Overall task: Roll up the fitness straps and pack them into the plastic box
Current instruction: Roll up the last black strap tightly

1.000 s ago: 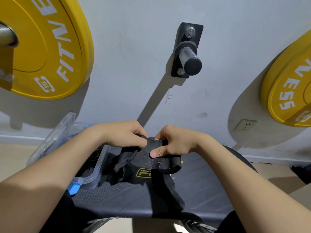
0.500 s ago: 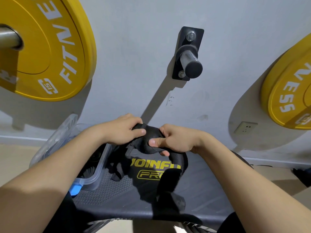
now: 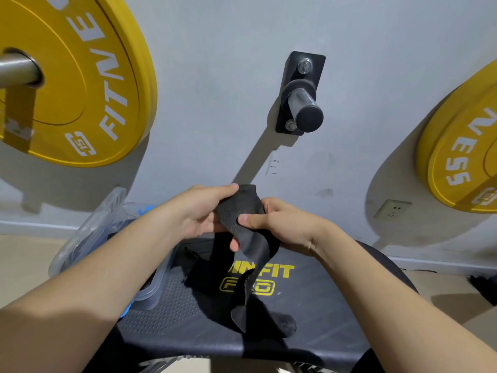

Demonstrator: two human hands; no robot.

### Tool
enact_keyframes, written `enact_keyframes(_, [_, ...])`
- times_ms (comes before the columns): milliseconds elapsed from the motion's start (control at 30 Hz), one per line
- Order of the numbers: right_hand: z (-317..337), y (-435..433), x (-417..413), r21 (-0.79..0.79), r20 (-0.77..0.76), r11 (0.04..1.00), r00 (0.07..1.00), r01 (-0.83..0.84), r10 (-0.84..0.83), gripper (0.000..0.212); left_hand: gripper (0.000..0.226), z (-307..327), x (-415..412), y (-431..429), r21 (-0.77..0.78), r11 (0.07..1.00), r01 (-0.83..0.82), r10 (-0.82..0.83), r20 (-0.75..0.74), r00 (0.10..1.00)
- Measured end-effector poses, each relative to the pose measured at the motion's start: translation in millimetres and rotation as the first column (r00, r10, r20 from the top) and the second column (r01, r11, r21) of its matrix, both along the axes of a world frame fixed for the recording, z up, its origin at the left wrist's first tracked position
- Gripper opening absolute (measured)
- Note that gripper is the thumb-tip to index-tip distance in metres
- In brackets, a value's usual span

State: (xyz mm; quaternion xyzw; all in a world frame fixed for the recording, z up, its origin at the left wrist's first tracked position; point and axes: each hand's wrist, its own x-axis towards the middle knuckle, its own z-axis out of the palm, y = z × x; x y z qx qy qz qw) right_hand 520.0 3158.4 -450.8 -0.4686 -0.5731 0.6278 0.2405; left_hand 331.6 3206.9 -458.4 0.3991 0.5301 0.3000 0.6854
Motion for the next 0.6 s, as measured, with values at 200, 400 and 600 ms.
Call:
enact_keyframes(200, [-4.0, -3.9, 1.7, -0.250, -0.037, 0.951, 0.983, -0.183, 0.180, 0.046, 0.025, 1.2, 10.8, 1.1, 0.098, 0.989, -0.109, 0.099, 0.101, 0.990])
enact_keyframes(400, [-10.3, 22.6, 11.1, -0.359, -0.256, 0.902, 0.904, 0.240, -0.342, 0.075, 0.014, 0.4, 12.1, -6.6, 0.131, 0.982, 0.137, -0.136, -0.010, 0.991])
enact_keyframes(600, [-10.6, 37.9, 18.3, -0.382, -0.347, 0.641, 0.540, 0.666, -0.767, 0.018, 0.036, -4.0, -6.2, -2.0, 0.075, 0.904, 0.422, -0.355, -0.418, 0.836])
